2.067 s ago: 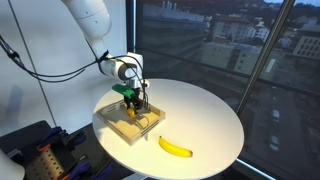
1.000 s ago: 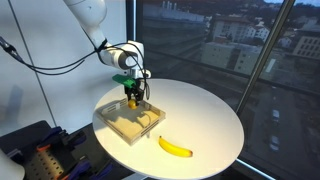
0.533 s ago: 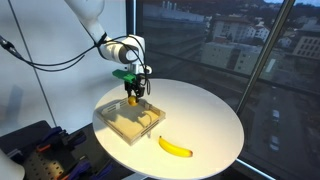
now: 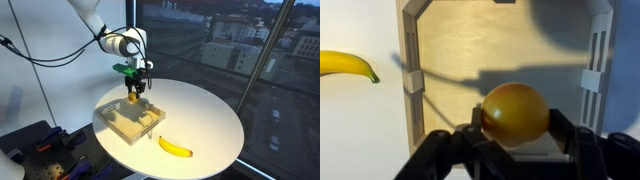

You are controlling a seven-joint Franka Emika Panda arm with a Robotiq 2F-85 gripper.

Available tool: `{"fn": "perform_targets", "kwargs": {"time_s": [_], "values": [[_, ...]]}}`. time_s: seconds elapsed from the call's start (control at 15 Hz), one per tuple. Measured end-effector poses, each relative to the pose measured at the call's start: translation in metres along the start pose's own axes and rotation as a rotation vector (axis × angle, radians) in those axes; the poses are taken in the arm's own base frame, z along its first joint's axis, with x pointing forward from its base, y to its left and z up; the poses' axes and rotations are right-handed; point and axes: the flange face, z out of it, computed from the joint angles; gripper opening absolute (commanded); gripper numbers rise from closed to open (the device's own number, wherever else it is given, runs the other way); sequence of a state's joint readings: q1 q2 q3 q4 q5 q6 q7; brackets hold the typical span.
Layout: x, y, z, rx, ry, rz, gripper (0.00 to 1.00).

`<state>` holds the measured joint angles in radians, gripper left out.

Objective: Remove the yellow fruit from the crate and put it on the table

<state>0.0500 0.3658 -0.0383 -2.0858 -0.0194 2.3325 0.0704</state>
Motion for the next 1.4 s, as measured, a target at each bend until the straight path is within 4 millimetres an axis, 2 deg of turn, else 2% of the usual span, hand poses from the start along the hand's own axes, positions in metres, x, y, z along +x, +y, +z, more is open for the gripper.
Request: {"fn": "perform_targets", "kwargs": {"time_s": [1.0,1.4], "values": [[-0.003,0.015,-0.044,0.007,0.041,0.026,0.43],[-0.004,0.018,-0.050,0.008,0.051,0.033,0.43]]}}
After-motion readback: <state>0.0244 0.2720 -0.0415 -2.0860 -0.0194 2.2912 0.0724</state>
